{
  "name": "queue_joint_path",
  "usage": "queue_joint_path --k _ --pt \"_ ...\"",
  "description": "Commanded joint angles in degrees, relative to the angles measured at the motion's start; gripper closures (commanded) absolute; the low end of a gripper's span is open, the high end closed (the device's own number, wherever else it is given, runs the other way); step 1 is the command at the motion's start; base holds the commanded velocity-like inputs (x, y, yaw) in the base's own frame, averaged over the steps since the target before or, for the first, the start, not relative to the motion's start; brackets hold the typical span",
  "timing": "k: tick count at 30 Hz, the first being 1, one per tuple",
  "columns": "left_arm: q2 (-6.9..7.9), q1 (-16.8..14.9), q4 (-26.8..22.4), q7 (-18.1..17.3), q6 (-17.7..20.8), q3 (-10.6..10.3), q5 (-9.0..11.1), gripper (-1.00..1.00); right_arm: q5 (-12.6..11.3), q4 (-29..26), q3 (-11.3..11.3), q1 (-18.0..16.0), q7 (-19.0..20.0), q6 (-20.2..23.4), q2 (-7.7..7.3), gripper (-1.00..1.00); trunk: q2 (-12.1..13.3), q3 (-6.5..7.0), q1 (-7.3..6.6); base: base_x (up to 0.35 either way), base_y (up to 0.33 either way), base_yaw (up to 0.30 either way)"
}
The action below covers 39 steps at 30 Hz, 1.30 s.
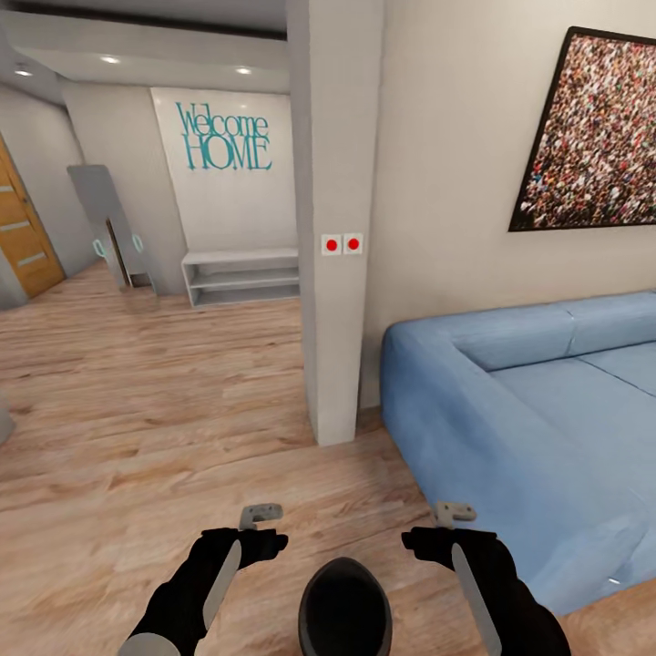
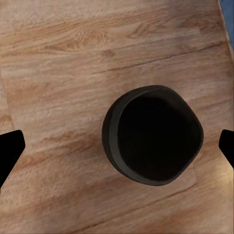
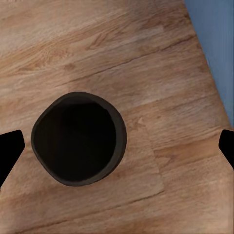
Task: Place each of the two pumpkins and all three candles from the living room inside a cabinet in the living room (use any cabinet), then make sure every cabinet is closed, and position the cauldron so it is next to a table in the living room.
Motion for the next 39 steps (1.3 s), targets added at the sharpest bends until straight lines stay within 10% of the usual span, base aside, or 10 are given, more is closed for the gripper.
queue_joint_path --k 1,16,39 --pt "0.01 -0.02 -0.07 0.19 0.29 -0.04 0.57 -1.0 -0.5 -0.08 0.0 -0.03 -0.26 0.22 0.01 -1.0 -0.03 -0.06 0.03 0.325 -0.005 0.0" --pt "0.01 -0.01 -0.14 0.19 0.29 -0.04 0.52 -1.0 -0.31 0.14 0.17 -0.03 -0.1 0.22 0.02 -1.0 -0.03 -0.06 0.03 0.293 -0.039 0.0" --pt "0.08 -0.01 -0.42 0.11 0.29 -0.04 0.52 -1.0 -0.47 0.14 0.1 -0.03 -0.1 0.22 0.02 -1.0 -0.03 0.53 0.03 -0.032 0.038 -0.076"
